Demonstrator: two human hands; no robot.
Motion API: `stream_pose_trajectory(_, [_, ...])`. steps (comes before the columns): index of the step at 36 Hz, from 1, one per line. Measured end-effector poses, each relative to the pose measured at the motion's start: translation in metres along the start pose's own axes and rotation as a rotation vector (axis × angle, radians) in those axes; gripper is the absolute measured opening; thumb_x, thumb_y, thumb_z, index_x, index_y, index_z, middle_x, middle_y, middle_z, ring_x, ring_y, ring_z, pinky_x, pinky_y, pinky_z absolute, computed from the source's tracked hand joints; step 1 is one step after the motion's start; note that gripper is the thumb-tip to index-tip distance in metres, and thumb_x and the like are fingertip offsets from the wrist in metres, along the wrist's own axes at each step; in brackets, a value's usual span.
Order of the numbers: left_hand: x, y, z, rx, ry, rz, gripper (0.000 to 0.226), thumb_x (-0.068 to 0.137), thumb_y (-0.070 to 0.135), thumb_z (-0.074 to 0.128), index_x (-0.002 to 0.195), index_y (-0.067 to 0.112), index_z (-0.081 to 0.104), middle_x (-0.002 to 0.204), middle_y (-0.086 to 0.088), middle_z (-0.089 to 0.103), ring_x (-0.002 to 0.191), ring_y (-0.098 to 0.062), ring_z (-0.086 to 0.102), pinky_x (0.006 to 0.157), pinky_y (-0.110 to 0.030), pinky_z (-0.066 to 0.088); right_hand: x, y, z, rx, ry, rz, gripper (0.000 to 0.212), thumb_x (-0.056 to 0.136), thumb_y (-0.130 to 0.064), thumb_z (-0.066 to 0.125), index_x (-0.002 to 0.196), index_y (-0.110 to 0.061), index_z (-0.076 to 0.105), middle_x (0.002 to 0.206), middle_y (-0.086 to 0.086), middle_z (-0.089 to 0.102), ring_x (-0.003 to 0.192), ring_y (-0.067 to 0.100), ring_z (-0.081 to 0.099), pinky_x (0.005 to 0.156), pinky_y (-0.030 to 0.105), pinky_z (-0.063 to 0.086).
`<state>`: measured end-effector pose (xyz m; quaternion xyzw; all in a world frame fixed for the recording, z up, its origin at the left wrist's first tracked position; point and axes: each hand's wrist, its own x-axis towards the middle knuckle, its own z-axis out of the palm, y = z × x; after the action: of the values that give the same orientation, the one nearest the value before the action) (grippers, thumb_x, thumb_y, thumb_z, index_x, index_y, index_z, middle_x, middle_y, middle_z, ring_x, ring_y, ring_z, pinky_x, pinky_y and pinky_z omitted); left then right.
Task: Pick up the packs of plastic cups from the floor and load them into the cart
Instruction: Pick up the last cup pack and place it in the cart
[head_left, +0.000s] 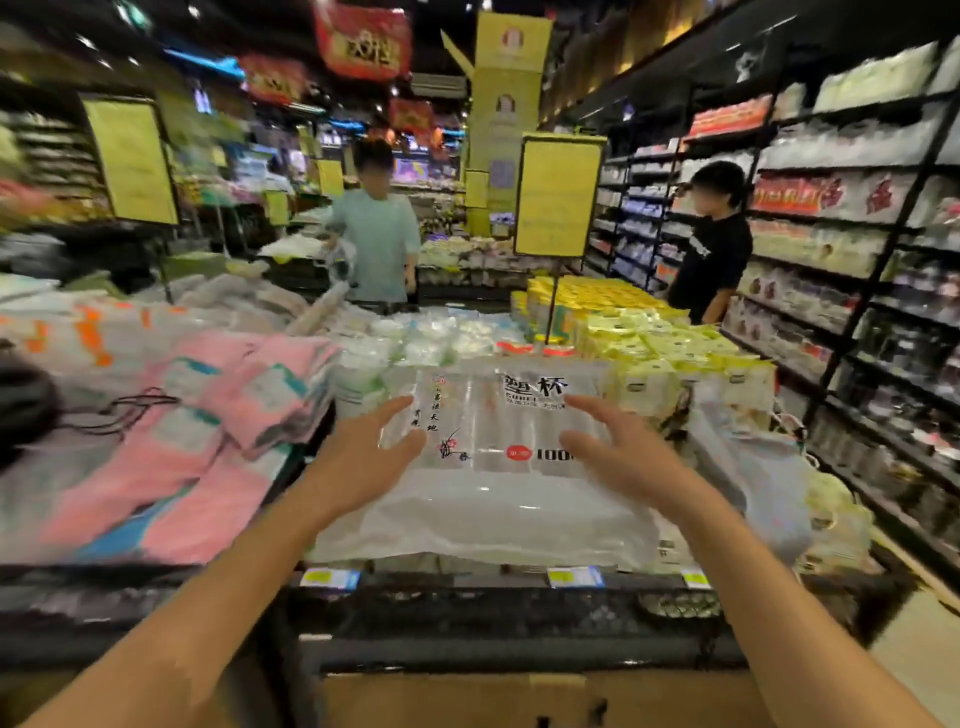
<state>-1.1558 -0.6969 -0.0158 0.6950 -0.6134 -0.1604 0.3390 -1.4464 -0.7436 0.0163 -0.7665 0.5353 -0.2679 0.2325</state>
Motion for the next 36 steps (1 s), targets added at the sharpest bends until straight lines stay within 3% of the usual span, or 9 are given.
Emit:
stream_pose_trajectory(7, [-0.063,-0.106,-0.101,0.082,0.185,-0.253,0.061,0.085,0.062,0.053,0.142,0.045,0.039,0.149,-0.010,0.042,0.136,-0.031,0.037,0.112,-0.039,0.032,0.039,-0.105,0.114,0.008,-0.184,-0.225,0.052,0.095,-0.041,0.059,0.144,-0.040,0.044,0.150,-0.003,0.045,0.138,0.019,0.041,0.105,0.030,0.030])
stream_pose_trajectory(12, [-0.113,-0.166,-0.161,0.124,0.287,-0.414,0.058,0.093,0.055,0.049,0.147,0.042,0.033,0.158,0.002,0.029,0.146,-0.027,0.022,0.117,-0.038,0.019,0.061,-0.180,0.196,0.007,-0.340,-0.391,0.051,0.094,-0.043,0.059,0.143,-0.041,0.044,0.146,0.000,0.050,0.131,0.020,0.047,0.103,0.028,0.030])
stream_pose_trajectory(14, [-0.132,-0.185,-0.180,0.149,0.327,-0.507,0.058,0.095,0.054,0.047,0.148,0.044,0.028,0.156,-0.003,0.033,0.144,-0.029,0.025,0.114,-0.040,0.023,0.069,-0.210,0.230,0.011,-0.404,-0.445,0.051,0.095,-0.040,0.059,0.144,-0.038,0.044,0.145,0.004,0.050,0.131,0.023,0.047,0.091,0.019,0.027])
stream_pose_trajectory(18, [-0.164,-0.228,-0.217,0.143,0.454,-0.711,0.057,0.091,0.057,0.048,0.144,0.053,0.028,0.152,-0.015,0.031,0.139,-0.034,0.032,0.110,-0.040,0.030,0.083,-0.269,0.299,0.099,-0.549,-0.568,0.053,0.094,-0.042,0.060,0.144,-0.040,0.043,0.152,-0.001,0.042,0.140,0.020,0.037,0.107,0.028,0.028])
stream_pose_trajectory(22, [-0.187,-0.265,-0.251,0.147,0.551,-0.819,0.055,0.090,0.059,0.048,0.141,0.056,0.029,0.153,-0.013,0.032,0.130,-0.033,0.045,0.107,-0.043,0.040,0.097,-0.323,0.361,0.094,-0.655,-0.686,0.052,0.096,-0.040,0.058,0.146,-0.039,0.042,0.148,0.001,0.048,0.131,0.023,0.047,0.091,0.025,0.033])
stream_pose_trajectory(26, [-0.202,-0.303,-0.276,0.164,0.627,-0.938,0.053,0.086,0.067,0.043,0.136,0.062,0.027,0.146,-0.019,0.037,0.112,-0.043,0.058,0.096,-0.049,0.049,0.115,-0.375,0.418,0.126,-0.737,-0.821,0.053,0.096,-0.039,0.059,0.146,-0.034,0.043,0.152,-0.002,0.042,0.140,0.019,0.038,0.103,0.026,0.030])
stream_pose_trajectory(28, [-0.204,-0.318,-0.288,0.172,0.665,-0.968,0.054,0.089,0.062,0.045,0.140,0.057,0.029,0.147,-0.017,0.042,0.119,-0.045,0.053,0.100,-0.050,0.045,0.123,-0.399,0.444,0.109,-0.780,-0.852,0.054,0.096,-0.041,0.058,0.146,-0.038,0.041,0.149,0.003,0.047,0.135,0.024,0.045,0.103,0.032,0.035])
stream_pose_trajectory(31, [-0.204,-0.339,-0.304,0.198,0.733,-1.004,0.053,0.093,0.053,0.048,0.144,0.048,0.032,0.149,-0.008,0.043,0.127,-0.041,0.047,0.105,-0.049,0.041,0.137,-0.434,0.479,0.044,-0.816,-0.900,0.055,0.095,-0.048,0.055,0.147,-0.044,0.036,0.144,0.007,0.052,0.120,0.026,0.057,0.083,0.033,0.043])
stream_pose_trajectory(36, [-0.203,-0.366,-0.331,0.202,0.852,-1.090,0.053,0.093,0.053,0.049,0.144,0.048,0.033,0.142,-0.014,0.043,0.134,-0.029,0.036,0.109,-0.040,0.035,0.153,-0.487,0.524,0.089,-0.885,-0.986,0.054,0.096,-0.046,0.055,0.147,-0.043,0.037,0.146,0.004,0.049,0.125,0.021,0.053,0.087,0.027,0.038])
